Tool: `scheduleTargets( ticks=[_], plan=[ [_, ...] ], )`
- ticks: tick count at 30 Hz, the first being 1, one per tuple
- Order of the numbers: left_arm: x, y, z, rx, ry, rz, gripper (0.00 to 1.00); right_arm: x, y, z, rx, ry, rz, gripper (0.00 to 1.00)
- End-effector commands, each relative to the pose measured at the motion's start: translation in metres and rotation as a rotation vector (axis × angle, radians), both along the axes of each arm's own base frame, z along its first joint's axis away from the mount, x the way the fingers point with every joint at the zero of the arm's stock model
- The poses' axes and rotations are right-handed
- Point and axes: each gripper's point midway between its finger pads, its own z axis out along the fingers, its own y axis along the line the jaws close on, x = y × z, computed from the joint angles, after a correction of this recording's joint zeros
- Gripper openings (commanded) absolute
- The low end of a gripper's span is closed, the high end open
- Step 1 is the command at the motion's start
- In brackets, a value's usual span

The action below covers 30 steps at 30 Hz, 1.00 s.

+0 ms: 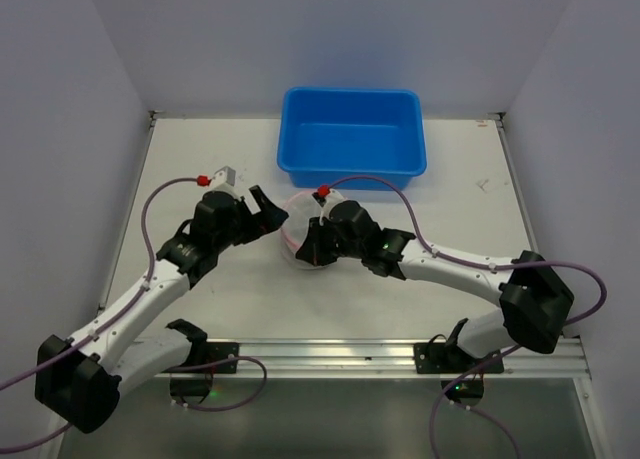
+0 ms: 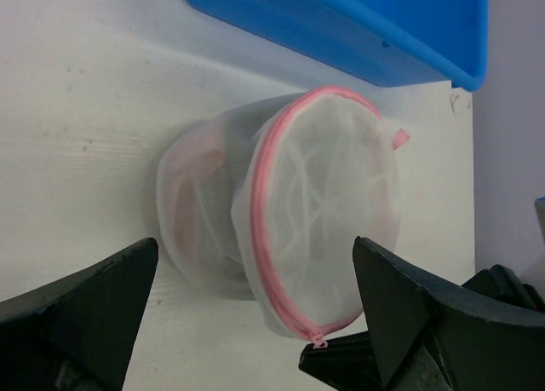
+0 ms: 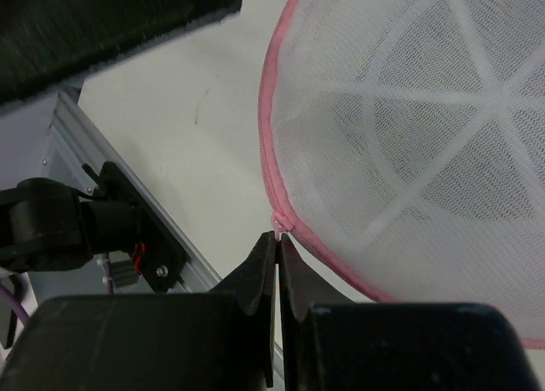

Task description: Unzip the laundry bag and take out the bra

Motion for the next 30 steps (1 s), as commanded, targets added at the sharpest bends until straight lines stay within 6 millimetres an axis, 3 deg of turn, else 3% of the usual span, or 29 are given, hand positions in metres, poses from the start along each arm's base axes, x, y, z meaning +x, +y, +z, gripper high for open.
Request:
scheduleTargets(
  ticks=[1,6,9,13,14,16,17,18,20,21,23,25,27,30],
  plan=[
    [-0.014,0.019,-0.022,-0.037,0.052,0.117,1.0,0.01,0.024,0.029,0.088,-0.049,-0.018,0.0],
    [-0.021,-0.014,-0.019,-0.148,0.06,0.017,0.94,0.007,0.034,0.024,0.081,-0.04,-0.001,0.0],
    [-0.021,-0.025,-0.02,-0.154,0.066,0.004,0.78,0.007,0.035,0.021,0.075,-0.039,-0.002,0.0],
    [-0.022,-0.026,-0.027,-0.152,0.085,0.011,0.38,0.006,0.026,0.018,0.049,-0.048,-0.014,0.0],
    [-0.022,-0.024,-0.027,-0.148,0.083,0.019,0.21,0.004,0.022,0.017,0.04,-0.056,-0.013,0.0],
    [-0.021,-0.019,-0.027,-0.133,0.073,0.041,0.07,0.004,0.012,0.011,0.008,-0.063,-0.025,0.0],
    [-0.02,-0.016,-0.026,-0.124,0.068,0.052,0.02,0.0,0.001,-0.003,-0.034,-0.053,-0.031,0.0],
    [-0.02,-0.014,-0.027,-0.111,0.073,0.057,0.0,-0.001,-0.007,-0.001,-0.049,-0.078,-0.031,0.0],
    [-0.02,-0.011,-0.029,-0.089,0.073,0.051,0.0,-0.001,-0.031,-0.02,-0.131,-0.1,-0.054,0.0],
    [-0.019,-0.008,-0.028,-0.081,0.07,0.055,0.0,-0.002,-0.039,-0.017,-0.134,-0.115,-0.059,0.0],
    [-0.017,-0.004,-0.032,-0.061,0.077,0.047,0.0,-0.003,-0.063,-0.033,-0.197,-0.117,-0.063,0.0],
    [-0.014,-0.002,-0.032,-0.042,0.066,0.033,0.0,-0.006,-0.077,-0.031,-0.216,-0.129,-0.062,0.0],
    [-0.01,-0.003,-0.034,-0.022,0.06,-0.011,0.0,-0.01,-0.084,-0.031,-0.235,-0.147,-0.038,0.0],
    [0.0,-0.02,-0.029,0.036,0.022,-0.161,0.0,-0.017,-0.078,-0.027,-0.222,-0.147,0.02,0.0]
  ],
)
